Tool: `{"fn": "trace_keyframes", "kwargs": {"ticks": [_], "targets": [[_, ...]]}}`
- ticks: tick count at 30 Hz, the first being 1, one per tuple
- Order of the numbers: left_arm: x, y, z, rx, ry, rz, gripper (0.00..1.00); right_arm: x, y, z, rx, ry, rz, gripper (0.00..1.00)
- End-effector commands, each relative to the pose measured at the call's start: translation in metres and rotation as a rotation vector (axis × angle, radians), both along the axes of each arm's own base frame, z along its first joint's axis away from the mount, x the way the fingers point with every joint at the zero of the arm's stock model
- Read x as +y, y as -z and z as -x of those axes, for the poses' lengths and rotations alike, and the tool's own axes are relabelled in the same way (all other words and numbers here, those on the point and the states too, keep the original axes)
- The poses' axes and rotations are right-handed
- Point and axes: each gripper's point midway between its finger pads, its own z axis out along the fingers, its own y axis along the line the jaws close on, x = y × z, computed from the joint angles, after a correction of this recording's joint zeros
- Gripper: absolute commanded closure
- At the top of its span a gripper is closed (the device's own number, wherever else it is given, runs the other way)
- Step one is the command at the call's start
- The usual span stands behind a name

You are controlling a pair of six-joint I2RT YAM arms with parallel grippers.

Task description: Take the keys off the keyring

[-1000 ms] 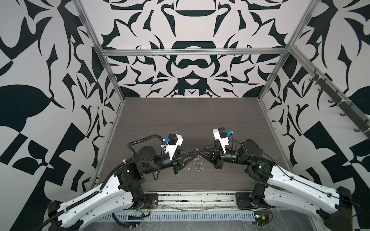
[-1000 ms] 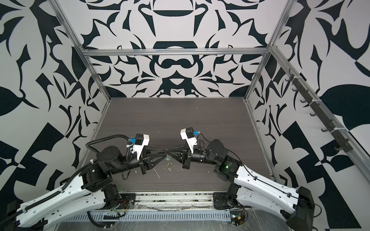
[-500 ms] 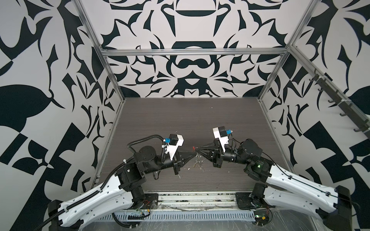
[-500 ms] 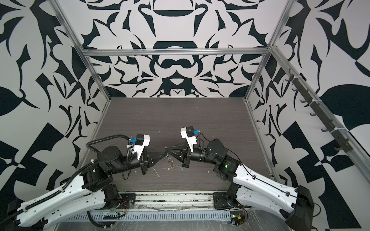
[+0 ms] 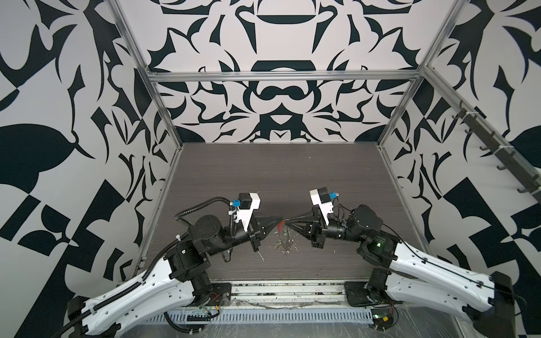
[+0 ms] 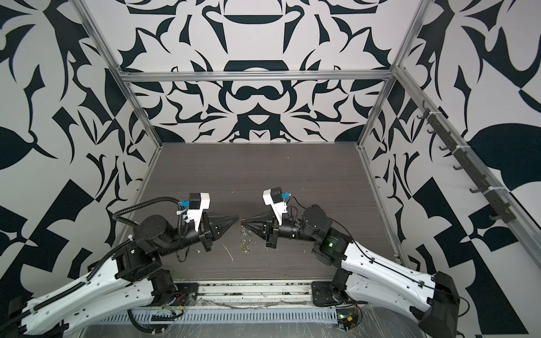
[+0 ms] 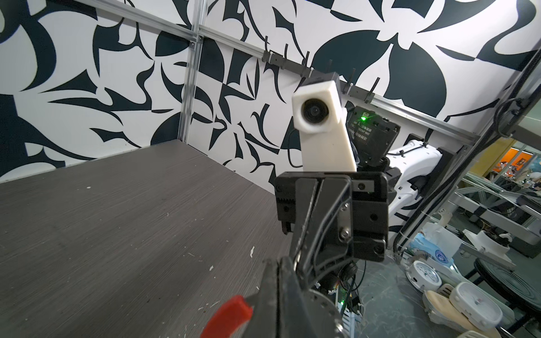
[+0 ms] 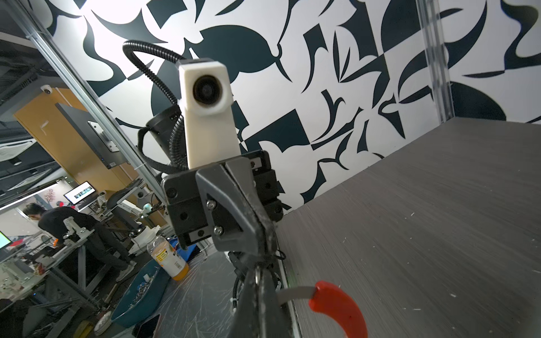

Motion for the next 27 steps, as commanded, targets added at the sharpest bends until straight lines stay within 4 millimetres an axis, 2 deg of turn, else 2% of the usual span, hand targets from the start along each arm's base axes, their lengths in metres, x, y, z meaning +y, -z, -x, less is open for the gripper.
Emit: {"fn": "trace_keyframes", "kwargs": {"ticks": [1,2,3,5,7,10,14,17,22,27], "targets": [[0.003,-0.008,-0.004,0.007,-0.023,0.018,1.0,-0.009,-0.02,0.005,-0.045,0.01,-0.058,1.0],[0.002,-0.007,-0.003,0.009,-0.016,0.012,0.94,-0.01,-0.019,0.004,-0.043,0.023,-0.052,1.0],[0.002,-0.004,-0.002,0.013,-0.011,0.004,0.78,-0.011,-0.018,0.003,-0.042,0.033,-0.045,1.0],[0.003,-0.001,0.001,0.015,0.0,-0.001,0.58,-0.013,-0.015,0.002,-0.035,0.042,-0.037,1.0],[0.003,0.004,0.002,0.022,0.006,-0.003,0.48,-0.015,-0.014,0.001,-0.024,0.056,-0.036,1.0],[0.002,0.007,0.005,0.052,0.021,0.002,0.38,-0.019,-0.018,-0.003,-0.011,0.09,-0.052,1.0],[-0.006,0.011,0.005,0.074,0.046,-0.032,0.32,-0.018,-0.023,-0.003,-0.008,0.088,-0.062,1.0],[-0.01,0.015,0.005,0.079,0.059,-0.04,0.32,-0.017,-0.022,-0.005,-0.004,0.094,-0.06,1.0],[-0.01,0.01,0.008,0.059,0.079,-0.015,0.45,-0.016,-0.021,-0.004,-0.004,0.08,-0.06,1.0],[-0.008,0.003,0.01,0.027,0.081,0.002,0.52,-0.016,-0.021,0.0,-0.011,0.06,-0.065,1.0]]}}
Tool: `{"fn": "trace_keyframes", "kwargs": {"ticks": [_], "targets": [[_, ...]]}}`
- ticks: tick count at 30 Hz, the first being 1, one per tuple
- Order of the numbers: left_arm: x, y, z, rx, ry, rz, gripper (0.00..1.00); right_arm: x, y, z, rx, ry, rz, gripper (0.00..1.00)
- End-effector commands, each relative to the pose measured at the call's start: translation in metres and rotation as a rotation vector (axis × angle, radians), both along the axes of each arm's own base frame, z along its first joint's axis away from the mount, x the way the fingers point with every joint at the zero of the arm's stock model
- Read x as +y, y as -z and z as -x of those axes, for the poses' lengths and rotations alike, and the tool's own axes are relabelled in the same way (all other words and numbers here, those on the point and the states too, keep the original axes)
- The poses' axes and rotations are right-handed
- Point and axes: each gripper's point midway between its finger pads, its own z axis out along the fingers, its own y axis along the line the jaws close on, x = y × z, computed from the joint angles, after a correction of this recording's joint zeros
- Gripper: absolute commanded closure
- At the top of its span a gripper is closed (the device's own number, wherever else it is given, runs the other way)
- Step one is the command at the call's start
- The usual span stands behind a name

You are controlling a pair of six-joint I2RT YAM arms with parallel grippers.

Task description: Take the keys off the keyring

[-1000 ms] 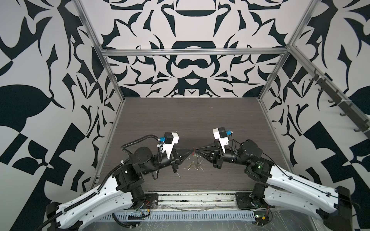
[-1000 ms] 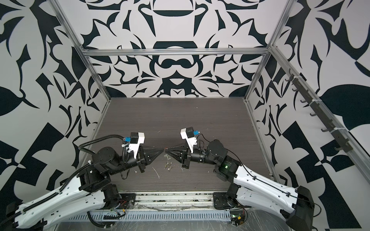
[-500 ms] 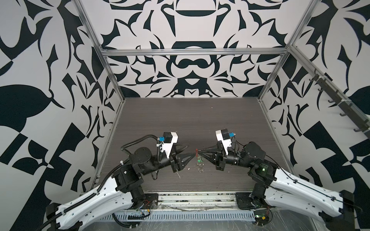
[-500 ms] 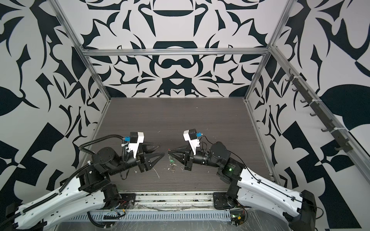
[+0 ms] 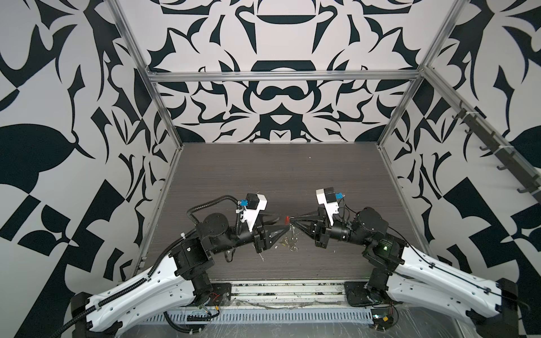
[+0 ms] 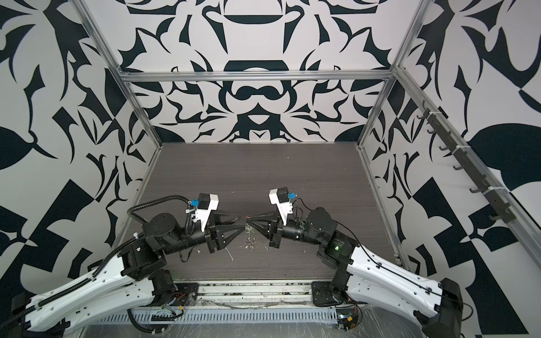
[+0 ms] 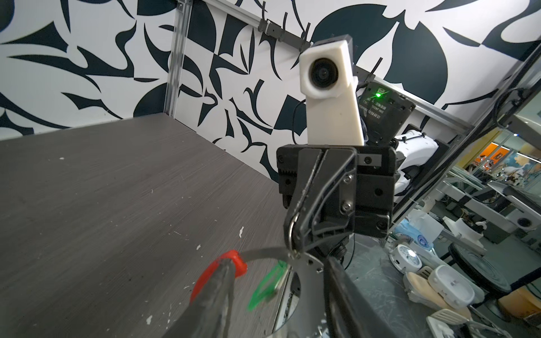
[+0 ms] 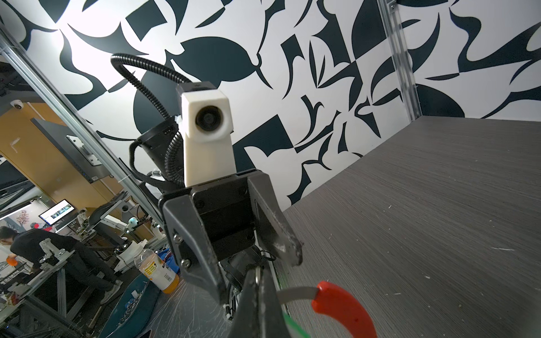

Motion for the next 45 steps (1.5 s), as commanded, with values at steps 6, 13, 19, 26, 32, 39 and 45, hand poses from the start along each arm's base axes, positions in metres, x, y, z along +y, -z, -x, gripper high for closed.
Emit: {"fn": "trace_keyframes", "kwargs": {"ticks": [6,13,19,26,32,39,45], "targets": [[-0.004,-0.01,0.001,-0.026,0.02,0.022,0.53,-0.002,-0.022,0.009,-0.049,-0.037,-0.079,1.0],[-0.005,-0.016,-0.001,-0.045,0.013,0.031,0.59,0.0,-0.024,0.012,-0.05,-0.06,-0.09,1.0],[-0.009,-0.021,0.001,-0.052,0.036,0.033,0.76,0.002,-0.021,0.011,-0.038,-0.064,-0.092,1.0],[-0.011,-0.017,-0.006,-0.035,0.006,0.029,1.0,0.006,-0.019,0.013,-0.033,-0.076,-0.088,1.0],[-0.005,-0.015,-0.011,-0.028,-0.039,0.044,1.0,0.004,-0.019,0.013,-0.029,-0.068,-0.09,1.0],[0.005,-0.019,-0.013,-0.036,-0.082,0.085,1.0,-0.005,-0.015,0.011,-0.022,-0.026,-0.085,0.88],[0.004,-0.02,-0.013,-0.036,-0.078,0.087,1.0,-0.006,-0.012,0.01,-0.019,-0.019,-0.081,0.95]]}}
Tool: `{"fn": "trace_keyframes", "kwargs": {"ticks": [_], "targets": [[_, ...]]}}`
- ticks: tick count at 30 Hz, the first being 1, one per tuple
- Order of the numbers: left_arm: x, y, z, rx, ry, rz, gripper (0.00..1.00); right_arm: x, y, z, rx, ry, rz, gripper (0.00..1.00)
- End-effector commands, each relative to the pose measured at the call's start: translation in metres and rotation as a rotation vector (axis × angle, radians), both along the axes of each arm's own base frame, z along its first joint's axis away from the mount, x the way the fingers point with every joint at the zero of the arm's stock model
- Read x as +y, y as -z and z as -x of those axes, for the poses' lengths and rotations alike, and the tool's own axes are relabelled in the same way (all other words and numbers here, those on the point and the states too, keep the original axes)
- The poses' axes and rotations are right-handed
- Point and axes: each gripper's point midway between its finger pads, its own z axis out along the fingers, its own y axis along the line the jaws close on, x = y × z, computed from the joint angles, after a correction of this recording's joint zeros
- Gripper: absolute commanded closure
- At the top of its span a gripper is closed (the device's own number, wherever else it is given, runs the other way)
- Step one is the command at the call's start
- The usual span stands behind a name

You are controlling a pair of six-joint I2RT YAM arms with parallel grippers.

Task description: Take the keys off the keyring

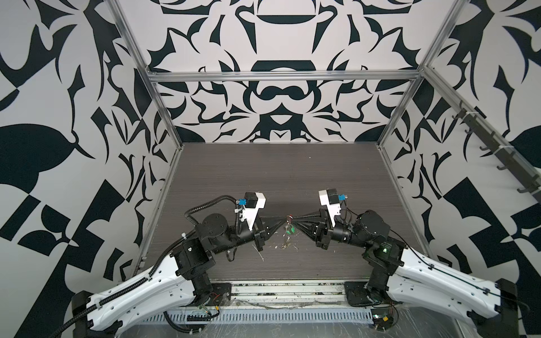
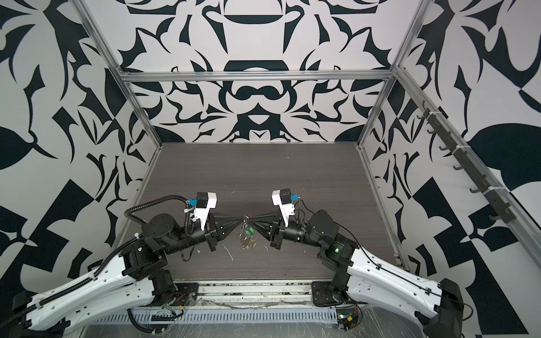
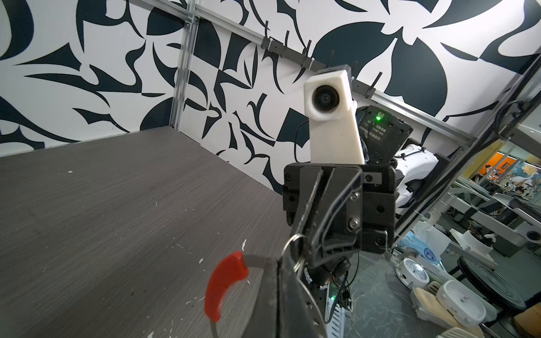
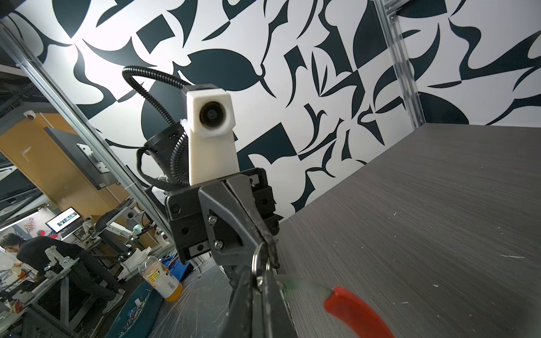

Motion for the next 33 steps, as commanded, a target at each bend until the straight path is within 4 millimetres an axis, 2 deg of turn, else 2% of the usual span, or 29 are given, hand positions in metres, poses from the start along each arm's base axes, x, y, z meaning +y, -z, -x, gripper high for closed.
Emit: {"fn": "trace_keyframes", "kwargs": {"ticks": [1,3,10,13,16,18,25,33], "targets": [[0.003,-0.012,-0.005,-0.021,-0.032,0.051,1.0,-0.003,-0.011,0.007,-0.022,-0.023,-0.04,0.97],[0.001,-0.013,-0.004,-0.02,-0.019,0.052,1.0,-0.002,-0.012,0.008,-0.026,-0.026,-0.041,1.0],[0.003,-0.013,-0.003,0.007,-0.017,0.04,1.0,-0.005,-0.014,0.012,-0.045,-0.034,-0.033,1.0],[0.01,-0.011,-0.002,0.013,-0.032,0.023,0.71,-0.009,-0.012,0.012,-0.056,-0.021,0.005,1.0],[0.018,-0.009,-0.001,0.015,-0.053,0.018,0.57,-0.012,-0.014,0.016,-0.077,-0.031,0.033,1.0],[0.021,-0.007,0.002,0.008,-0.049,0.009,0.54,-0.012,-0.015,0.02,-0.092,-0.053,0.064,1.0],[0.014,-0.003,0.024,-0.033,0.083,-0.031,0.51,-0.002,-0.016,0.034,-0.129,-0.196,0.173,1.0],[0.006,-0.003,0.032,-0.037,0.151,-0.057,0.51,0.004,-0.023,0.038,-0.142,-0.259,0.222,1.0]]}}
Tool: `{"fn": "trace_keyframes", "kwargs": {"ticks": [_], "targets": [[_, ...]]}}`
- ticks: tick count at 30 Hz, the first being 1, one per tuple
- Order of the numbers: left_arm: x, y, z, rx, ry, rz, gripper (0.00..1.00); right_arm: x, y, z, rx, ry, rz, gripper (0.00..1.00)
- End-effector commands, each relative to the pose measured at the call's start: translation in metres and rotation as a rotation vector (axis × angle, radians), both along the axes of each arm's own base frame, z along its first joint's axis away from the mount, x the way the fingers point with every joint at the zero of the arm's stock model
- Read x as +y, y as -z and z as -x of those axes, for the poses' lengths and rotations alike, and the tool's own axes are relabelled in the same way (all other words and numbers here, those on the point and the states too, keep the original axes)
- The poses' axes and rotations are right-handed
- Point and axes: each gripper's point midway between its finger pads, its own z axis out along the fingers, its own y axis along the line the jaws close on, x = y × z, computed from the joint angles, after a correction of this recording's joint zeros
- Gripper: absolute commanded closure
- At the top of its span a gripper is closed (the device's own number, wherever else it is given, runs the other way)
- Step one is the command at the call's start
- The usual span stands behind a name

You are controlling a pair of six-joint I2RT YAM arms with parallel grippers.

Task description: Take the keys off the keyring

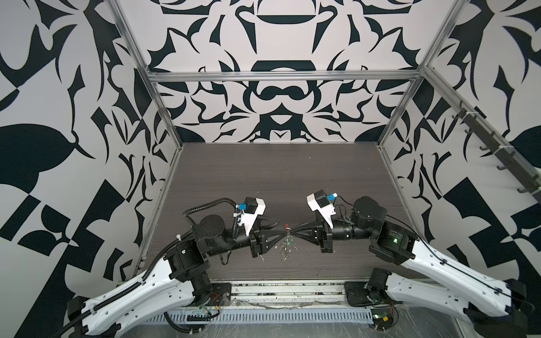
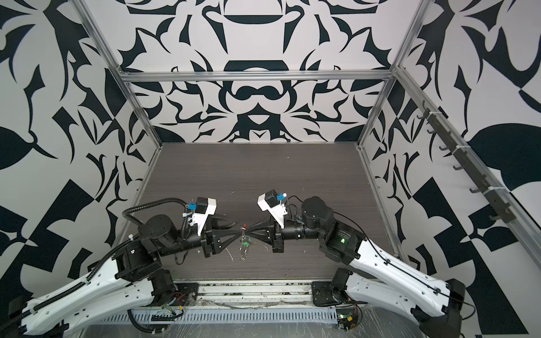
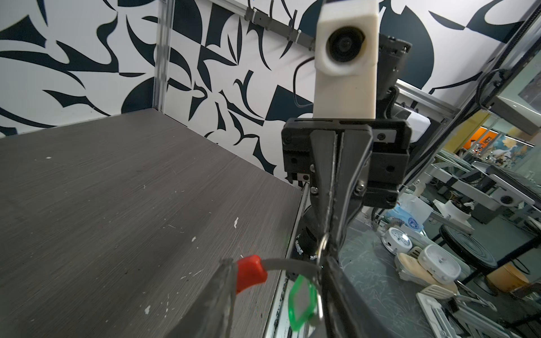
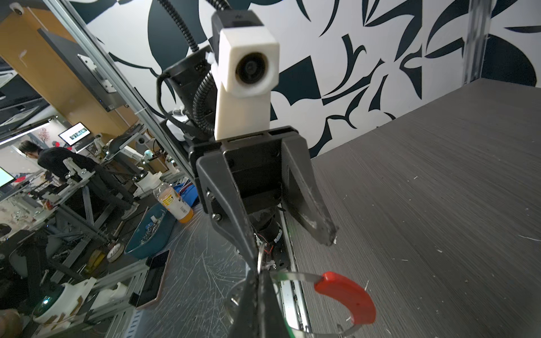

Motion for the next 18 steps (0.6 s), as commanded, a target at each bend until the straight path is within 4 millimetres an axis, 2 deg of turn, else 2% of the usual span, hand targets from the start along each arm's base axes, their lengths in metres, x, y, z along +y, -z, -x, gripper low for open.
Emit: {"fn": "trace_keyframes", "kwargs": {"ticks": [1,14,18], "targets": [[0.001,-0.016,0.01,-0.034,0.053,0.022,0.53,-0.003,-0.023,0.008,-0.062,-0.046,-0.034,1.0],[-0.001,-0.018,0.011,-0.038,0.063,0.013,0.88,0.0,-0.024,-0.003,-0.05,-0.014,-0.016,1.0],[0.0,-0.021,0.007,-0.039,0.039,0.023,0.98,-0.001,-0.03,-0.009,-0.057,0.02,-0.03,1.0]]}}
